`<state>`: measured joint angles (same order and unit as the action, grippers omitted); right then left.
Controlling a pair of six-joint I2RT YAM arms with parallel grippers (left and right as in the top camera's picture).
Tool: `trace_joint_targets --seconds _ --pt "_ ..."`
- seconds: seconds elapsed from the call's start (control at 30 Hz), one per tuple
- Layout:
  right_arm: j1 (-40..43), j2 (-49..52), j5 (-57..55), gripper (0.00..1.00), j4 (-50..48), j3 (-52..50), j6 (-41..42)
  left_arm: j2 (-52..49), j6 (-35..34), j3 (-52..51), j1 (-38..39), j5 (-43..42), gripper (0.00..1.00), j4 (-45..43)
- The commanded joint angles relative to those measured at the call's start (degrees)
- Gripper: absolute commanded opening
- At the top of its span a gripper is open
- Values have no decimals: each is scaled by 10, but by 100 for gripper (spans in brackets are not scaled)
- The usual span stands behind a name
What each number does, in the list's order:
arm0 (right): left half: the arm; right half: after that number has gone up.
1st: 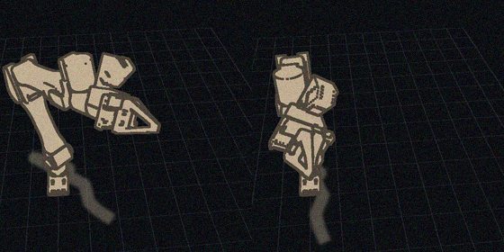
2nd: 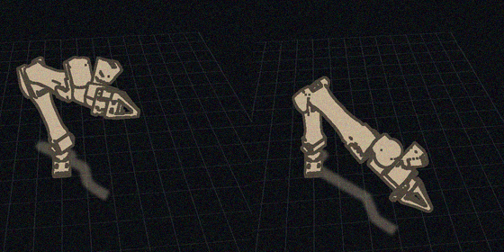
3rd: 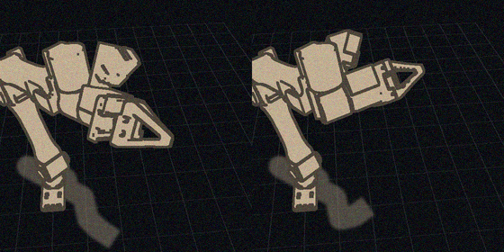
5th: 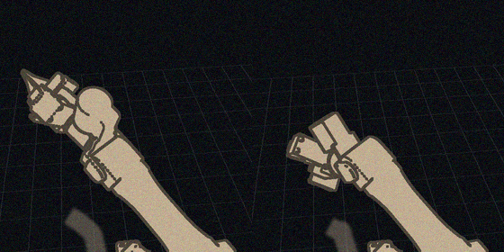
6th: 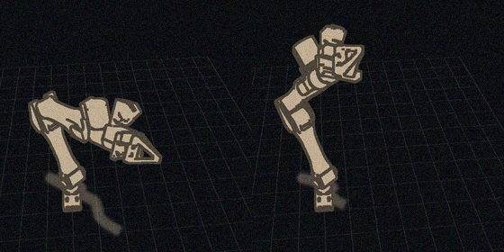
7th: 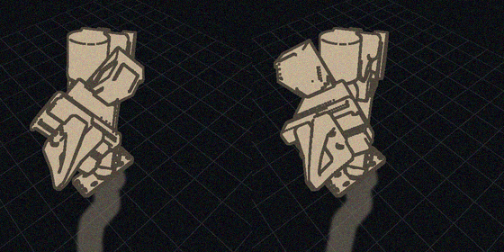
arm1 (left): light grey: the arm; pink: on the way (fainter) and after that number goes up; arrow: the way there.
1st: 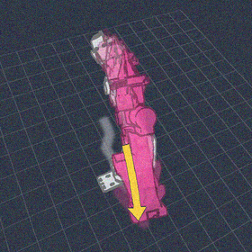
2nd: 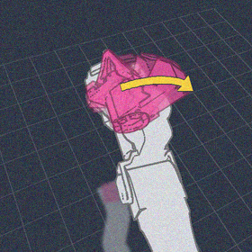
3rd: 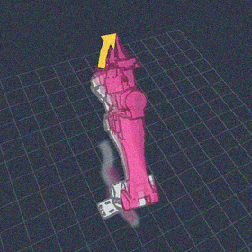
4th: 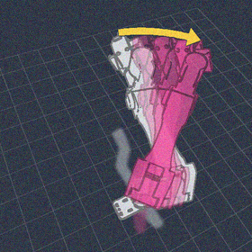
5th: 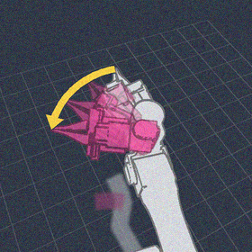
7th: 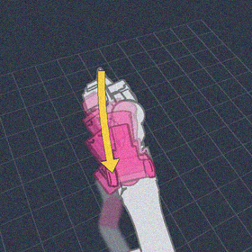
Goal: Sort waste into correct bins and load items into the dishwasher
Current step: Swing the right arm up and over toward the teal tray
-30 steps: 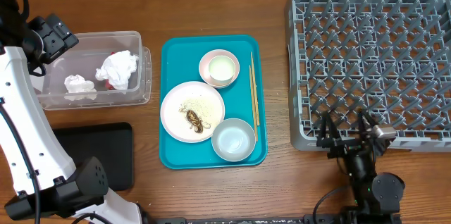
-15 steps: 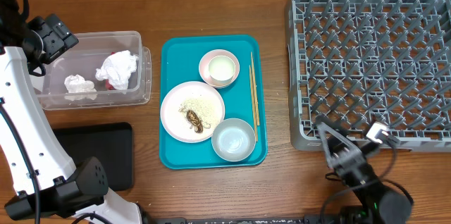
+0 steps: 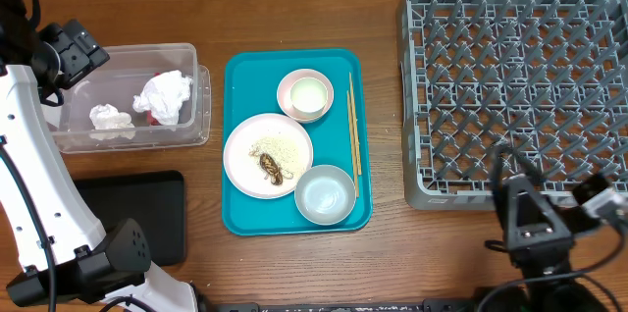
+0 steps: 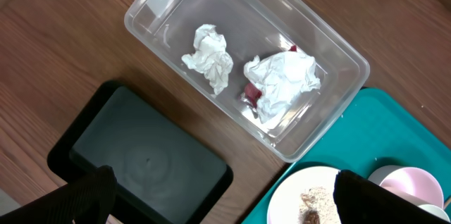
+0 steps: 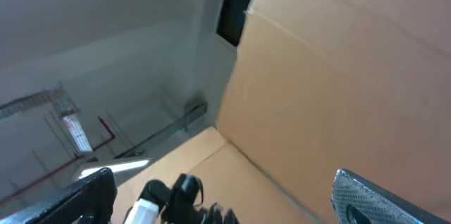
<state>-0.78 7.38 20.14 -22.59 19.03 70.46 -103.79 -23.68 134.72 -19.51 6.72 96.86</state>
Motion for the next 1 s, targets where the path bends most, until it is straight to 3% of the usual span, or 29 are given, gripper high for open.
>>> trace_joint_targets --seconds 0.0,0.13,0.37,0.5,0.57,0.67,0.7,0.87,0.97 --pt "1 77 28 100 24 103 -114 1 -6 0 0 7 100 -1" --pt "1 179 96 100 117 225 -207 1 -6 0 0 7 100 -1" --pt "0 389 202 100 366 463 -365 1 -6 0 0 7 100 -1" --pt "-30 490 199 99 504 588 -459 1 -6 0 0 7 100 -1" --pt "-61 530 166 99 558 638 -491 1 -6 0 0 7 100 -1" --pt "-153 602 21 99 659 722 -546 1 -6 0 0 7 100 -1" --pt "-207 634 -74 99 698 747 -569 1 -6 0 0 7 100 -1" --pt "-331 715 -266 100 744 764 -588 1 -6 0 0 7 100 -1" --pt "-381 767 -311 100 744 764 -589 1 -6 0 0 7 100 -1"
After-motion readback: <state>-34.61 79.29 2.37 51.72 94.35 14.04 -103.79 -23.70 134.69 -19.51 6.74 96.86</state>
